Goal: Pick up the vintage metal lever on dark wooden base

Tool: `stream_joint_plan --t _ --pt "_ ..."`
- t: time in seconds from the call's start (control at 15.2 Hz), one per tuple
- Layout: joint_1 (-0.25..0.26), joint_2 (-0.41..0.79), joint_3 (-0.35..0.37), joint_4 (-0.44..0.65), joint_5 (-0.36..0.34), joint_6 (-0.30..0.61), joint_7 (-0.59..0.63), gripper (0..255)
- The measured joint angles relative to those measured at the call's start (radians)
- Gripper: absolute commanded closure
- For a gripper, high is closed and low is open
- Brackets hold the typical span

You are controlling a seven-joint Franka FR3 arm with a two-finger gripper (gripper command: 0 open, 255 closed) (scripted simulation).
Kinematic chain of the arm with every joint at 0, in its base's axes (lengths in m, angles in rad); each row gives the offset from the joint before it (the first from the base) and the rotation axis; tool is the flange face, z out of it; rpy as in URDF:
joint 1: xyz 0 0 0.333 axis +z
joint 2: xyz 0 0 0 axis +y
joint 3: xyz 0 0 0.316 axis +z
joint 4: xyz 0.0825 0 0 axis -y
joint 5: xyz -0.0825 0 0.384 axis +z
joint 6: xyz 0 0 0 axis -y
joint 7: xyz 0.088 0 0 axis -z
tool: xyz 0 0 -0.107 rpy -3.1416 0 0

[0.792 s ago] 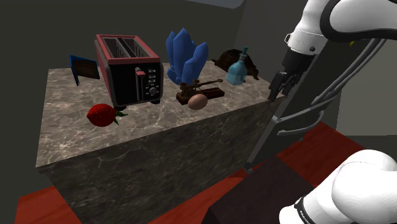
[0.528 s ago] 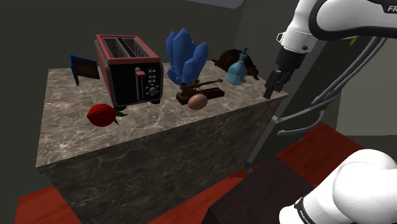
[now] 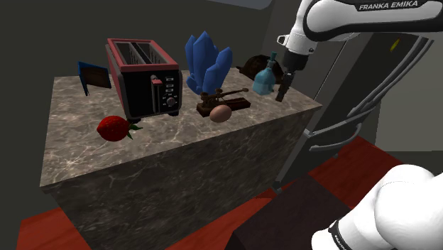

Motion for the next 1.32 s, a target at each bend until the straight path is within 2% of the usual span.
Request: stream_joint_plan --t 0.2,0.59,1.06,1.32 --pt "0.031 0.117 -0.026 0.094 0.018 0.023 -0.154 0" --pt "0.077 0.344 -0.035 0.303 0.073 0.033 -0.439 0" --pt "0.106 0.587 0.011 0.560 0.125 0.007 -0.727 0" --pt "0.105 0.610 0.017 0.562 0.129 0.035 -0.769 0"
